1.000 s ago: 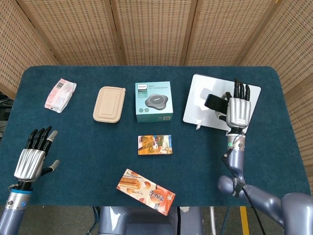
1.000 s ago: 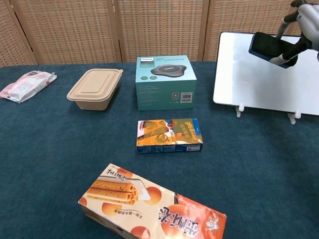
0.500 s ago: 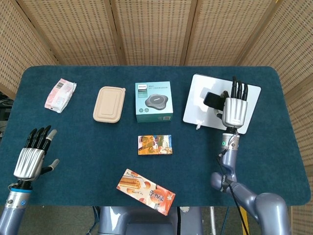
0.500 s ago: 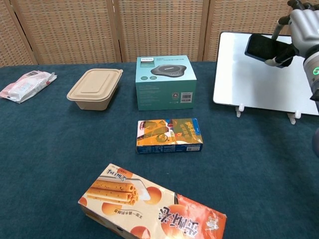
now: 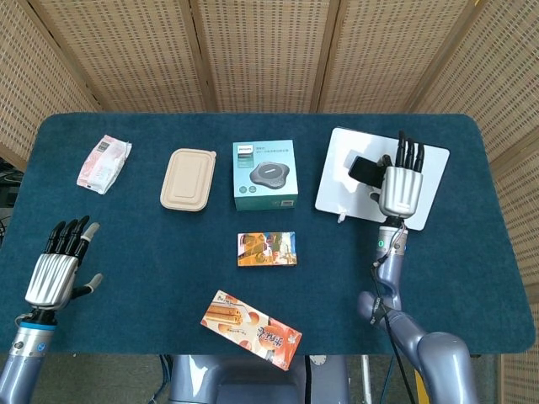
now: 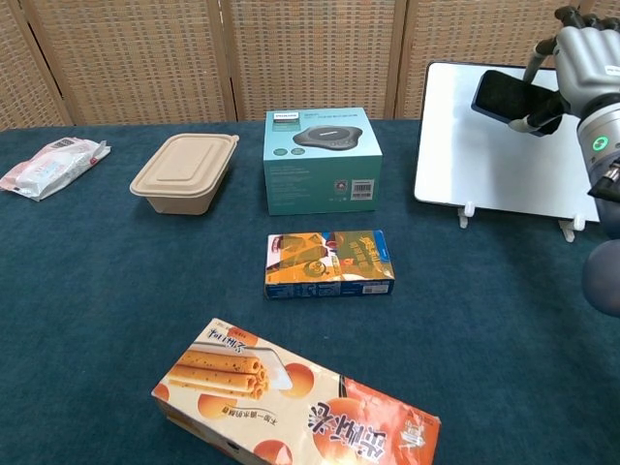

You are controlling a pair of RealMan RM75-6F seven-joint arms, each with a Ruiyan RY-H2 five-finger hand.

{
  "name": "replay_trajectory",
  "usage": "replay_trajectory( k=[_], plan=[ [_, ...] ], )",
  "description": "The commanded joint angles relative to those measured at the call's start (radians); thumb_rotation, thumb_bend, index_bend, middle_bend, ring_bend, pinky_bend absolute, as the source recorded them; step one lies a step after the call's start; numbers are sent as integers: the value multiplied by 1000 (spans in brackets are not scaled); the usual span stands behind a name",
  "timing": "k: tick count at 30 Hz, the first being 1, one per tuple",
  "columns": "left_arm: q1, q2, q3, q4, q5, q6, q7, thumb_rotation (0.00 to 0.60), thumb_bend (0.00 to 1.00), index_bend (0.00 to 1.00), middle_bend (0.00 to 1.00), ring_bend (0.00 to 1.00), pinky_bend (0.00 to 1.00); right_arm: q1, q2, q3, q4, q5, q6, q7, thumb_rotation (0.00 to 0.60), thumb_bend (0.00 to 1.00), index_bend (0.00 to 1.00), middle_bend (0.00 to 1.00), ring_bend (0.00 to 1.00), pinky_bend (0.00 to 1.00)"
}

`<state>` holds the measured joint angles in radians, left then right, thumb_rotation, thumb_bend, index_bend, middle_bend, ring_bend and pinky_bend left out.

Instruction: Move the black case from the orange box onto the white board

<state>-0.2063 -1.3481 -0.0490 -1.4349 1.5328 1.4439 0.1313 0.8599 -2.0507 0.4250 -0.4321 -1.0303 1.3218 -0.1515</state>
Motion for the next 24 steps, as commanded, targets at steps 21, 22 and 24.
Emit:
replay_trajectory(
  k=[21,22,24],
  plan=[
    [-6,-4,-6,7,-22,-15,0,600,237,0,0,0,0,57,-68,69,195,11,-148,30,600,160,571,34,0,0],
    [-6,-4,-6,7,-23,-16,0,600,237,0,0,0,0,58,-69,70,197,11,-151,30,600,159,570,34,0,0],
    [-6,-4,-6,6,-23,-16,0,600,237,0,0,0,0,59,-69,72,198,12,-154,31,600,156,570,34,0,0]
  ],
)
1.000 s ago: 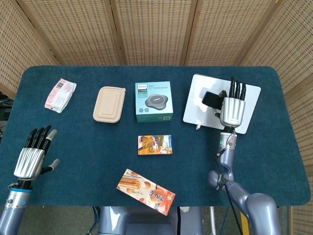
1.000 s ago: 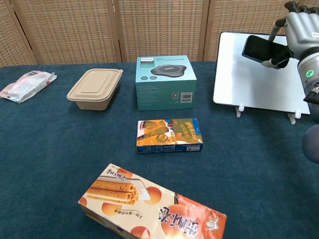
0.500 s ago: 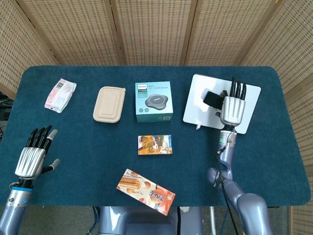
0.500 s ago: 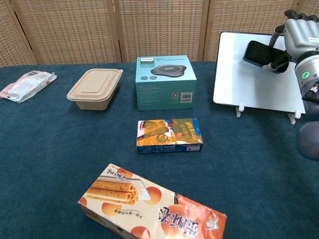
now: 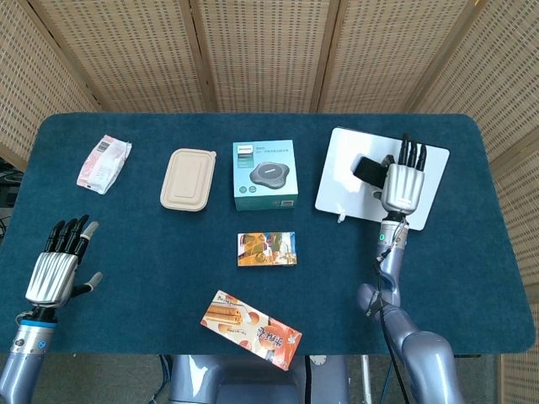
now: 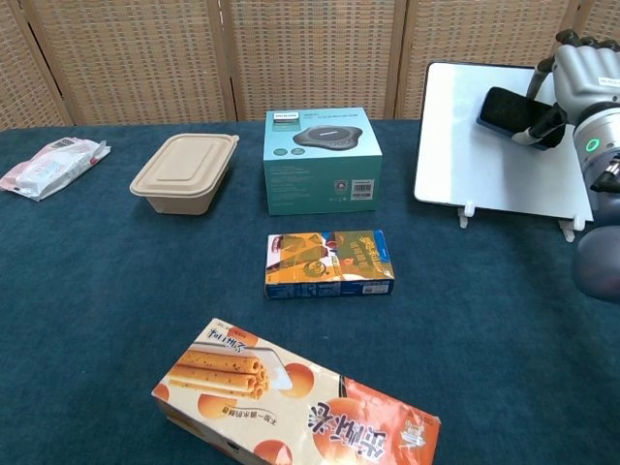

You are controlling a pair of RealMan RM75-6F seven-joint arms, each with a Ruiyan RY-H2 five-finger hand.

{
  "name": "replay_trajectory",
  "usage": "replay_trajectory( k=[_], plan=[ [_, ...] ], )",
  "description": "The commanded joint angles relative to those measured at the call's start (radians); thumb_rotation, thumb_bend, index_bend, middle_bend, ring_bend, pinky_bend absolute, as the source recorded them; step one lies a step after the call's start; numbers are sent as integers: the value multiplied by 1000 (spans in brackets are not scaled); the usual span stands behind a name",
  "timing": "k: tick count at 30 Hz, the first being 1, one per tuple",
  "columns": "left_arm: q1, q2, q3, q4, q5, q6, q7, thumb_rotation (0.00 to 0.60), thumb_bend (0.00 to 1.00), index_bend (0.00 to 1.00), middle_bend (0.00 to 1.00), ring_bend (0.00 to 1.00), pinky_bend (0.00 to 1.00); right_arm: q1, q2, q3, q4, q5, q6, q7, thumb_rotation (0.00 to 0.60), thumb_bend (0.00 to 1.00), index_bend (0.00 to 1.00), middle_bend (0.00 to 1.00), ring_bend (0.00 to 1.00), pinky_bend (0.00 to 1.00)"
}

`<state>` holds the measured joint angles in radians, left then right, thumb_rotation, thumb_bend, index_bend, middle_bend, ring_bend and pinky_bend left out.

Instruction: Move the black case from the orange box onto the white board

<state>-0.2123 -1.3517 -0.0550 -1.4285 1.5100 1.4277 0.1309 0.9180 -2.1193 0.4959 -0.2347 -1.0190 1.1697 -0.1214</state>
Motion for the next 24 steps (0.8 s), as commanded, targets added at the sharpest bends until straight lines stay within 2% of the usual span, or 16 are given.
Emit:
replay_trajectory(
  k=[1,24],
  plan=[
    [0,0,0,0,0,1,1,600,237,0,0,0,0,1,-1,2,3,-1,-5,2,600,156,570,34,0,0],
    [-2,-3,0,-1,-9,-6,8,600,237,0,0,0,0,12,-11,19,23,-4,-56,4,600,158,570,34,0,0]
  ],
)
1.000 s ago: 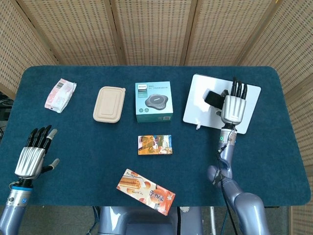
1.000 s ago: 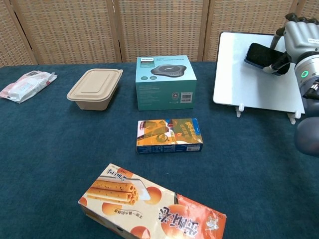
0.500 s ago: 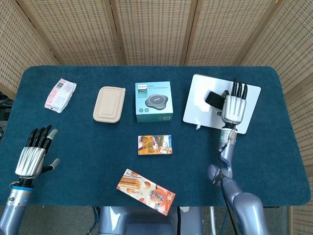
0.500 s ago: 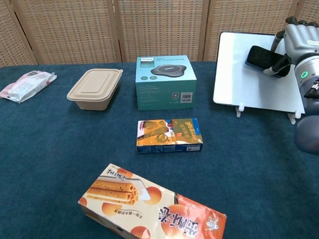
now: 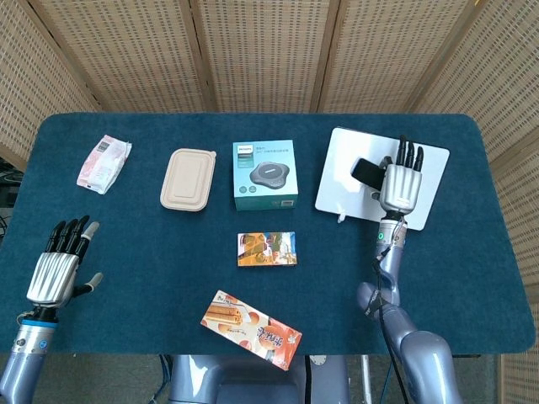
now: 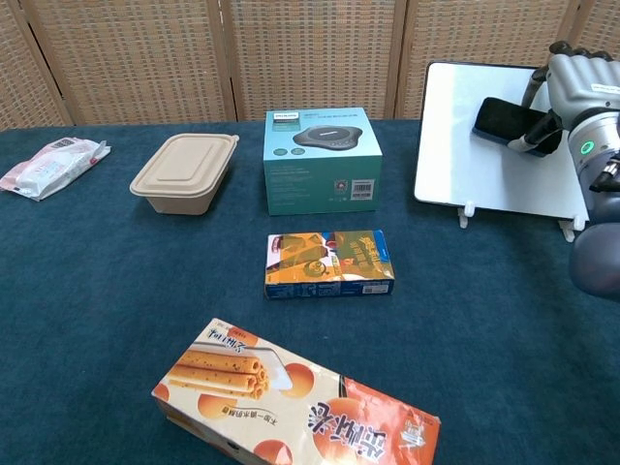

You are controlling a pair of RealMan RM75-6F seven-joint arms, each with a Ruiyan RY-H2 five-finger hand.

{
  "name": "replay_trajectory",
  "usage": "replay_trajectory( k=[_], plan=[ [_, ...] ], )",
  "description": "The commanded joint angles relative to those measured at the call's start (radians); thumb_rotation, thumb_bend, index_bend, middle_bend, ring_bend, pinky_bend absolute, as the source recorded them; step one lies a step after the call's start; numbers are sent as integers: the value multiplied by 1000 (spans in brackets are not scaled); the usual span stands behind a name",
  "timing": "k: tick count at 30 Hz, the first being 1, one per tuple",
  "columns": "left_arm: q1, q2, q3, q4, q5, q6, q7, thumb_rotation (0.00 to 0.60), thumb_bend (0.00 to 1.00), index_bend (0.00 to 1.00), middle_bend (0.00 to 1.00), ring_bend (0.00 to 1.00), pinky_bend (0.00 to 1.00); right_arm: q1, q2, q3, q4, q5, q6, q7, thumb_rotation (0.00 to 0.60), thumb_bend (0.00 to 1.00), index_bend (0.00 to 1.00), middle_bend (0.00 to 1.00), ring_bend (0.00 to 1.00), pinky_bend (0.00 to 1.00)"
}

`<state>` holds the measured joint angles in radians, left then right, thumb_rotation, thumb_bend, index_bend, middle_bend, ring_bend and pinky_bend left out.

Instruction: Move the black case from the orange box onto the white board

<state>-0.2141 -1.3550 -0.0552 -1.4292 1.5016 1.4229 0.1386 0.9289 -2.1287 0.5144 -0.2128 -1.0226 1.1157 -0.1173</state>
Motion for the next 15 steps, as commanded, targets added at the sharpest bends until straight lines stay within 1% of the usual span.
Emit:
replay_trajectory(
  k=[1,8,10,12,15],
  plan=[
    [-1,0,0,0,-2,-2,0,600,237,0,0,0,0,1,-2,1,3,0,-3,-1,600,156,570,34,0,0],
    [-1,-1,-1,3,-4,-3,-1,600,236,0,0,0,0,3,-7,3,10,-1,-13,-2,600,159,570,34,0,0],
    [-1,-1,-1,2,-5,-3,-1,600,237,0,0,0,0,4,-7,4,10,-2,-15,-1,600,159,562,19,0,0],
    [-1,-1,-1,2,-4,-2,-1,600,237,0,0,0,0,3,-8,4,11,-2,-15,-2,600,158,519,4,0,0],
    [-1,-1,-1,2,-4,-2,0,600,237,0,0,0,0,2,-6,7,8,1,-20,-3,600,156,393,0,0,0]
  ],
)
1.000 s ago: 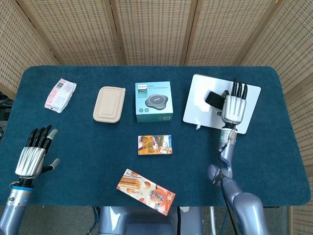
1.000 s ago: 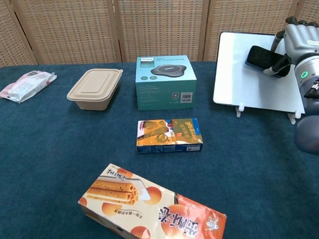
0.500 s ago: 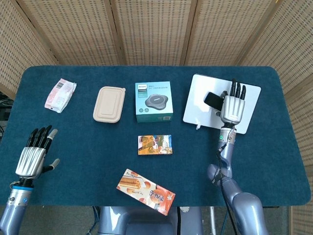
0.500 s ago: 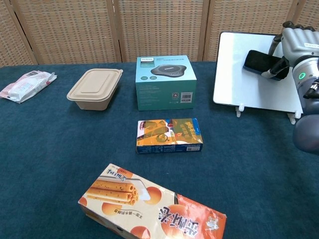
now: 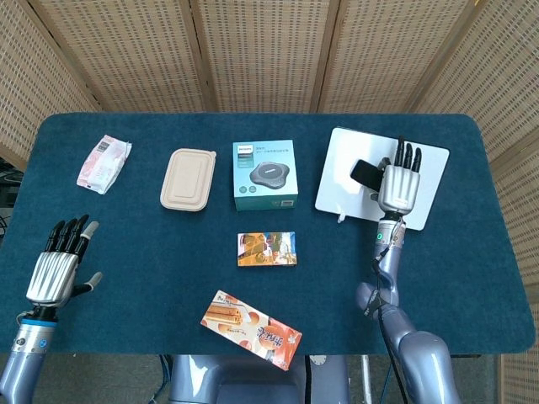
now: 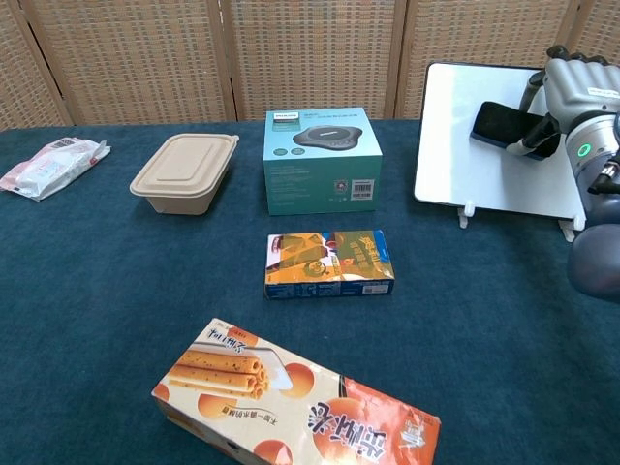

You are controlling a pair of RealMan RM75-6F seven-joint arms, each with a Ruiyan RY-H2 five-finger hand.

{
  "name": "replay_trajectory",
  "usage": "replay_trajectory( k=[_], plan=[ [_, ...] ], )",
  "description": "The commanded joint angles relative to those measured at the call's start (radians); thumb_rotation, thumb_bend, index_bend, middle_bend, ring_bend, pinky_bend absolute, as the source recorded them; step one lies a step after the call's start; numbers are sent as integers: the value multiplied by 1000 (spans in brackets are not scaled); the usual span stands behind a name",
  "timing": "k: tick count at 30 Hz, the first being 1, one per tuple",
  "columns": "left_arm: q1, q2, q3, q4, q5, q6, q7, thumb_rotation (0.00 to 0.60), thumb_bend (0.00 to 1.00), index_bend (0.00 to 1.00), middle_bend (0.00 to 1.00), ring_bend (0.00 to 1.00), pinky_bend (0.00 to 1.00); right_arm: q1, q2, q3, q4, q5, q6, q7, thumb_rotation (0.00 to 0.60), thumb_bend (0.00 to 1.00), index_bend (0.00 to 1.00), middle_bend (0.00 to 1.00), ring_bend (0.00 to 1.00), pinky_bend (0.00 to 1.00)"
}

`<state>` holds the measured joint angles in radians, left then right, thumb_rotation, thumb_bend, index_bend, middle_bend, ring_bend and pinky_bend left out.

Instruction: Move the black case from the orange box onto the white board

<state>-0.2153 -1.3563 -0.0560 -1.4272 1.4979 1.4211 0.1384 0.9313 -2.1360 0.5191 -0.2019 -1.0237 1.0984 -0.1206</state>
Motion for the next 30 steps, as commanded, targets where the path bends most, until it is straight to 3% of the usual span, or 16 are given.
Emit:
replay_trajectory(
  k=[1,7,13,24,30],
  plan=[
    [0,0,0,0,0,0,1,600,236,0,0,0,0,-1,2,3,-4,3,-3,2,600,156,344,0,0,0],
    [0,-1,1,-2,1,0,2,600,237,0,0,0,0,-7,3,4,-13,1,13,7,600,156,140,0,0,0],
    [1,0,3,-4,5,4,1,600,236,0,0,0,0,-14,6,5,-29,-2,39,12,600,156,19,0,0,0],
    [4,5,5,-9,13,14,-6,600,236,0,0,0,0,-80,20,-21,-113,-38,145,79,600,105,0,0,0,0],
    [11,11,10,-14,28,33,-15,600,236,0,0,0,0,-195,74,-74,-252,-104,285,195,600,105,0,0,0,0]
  ],
)
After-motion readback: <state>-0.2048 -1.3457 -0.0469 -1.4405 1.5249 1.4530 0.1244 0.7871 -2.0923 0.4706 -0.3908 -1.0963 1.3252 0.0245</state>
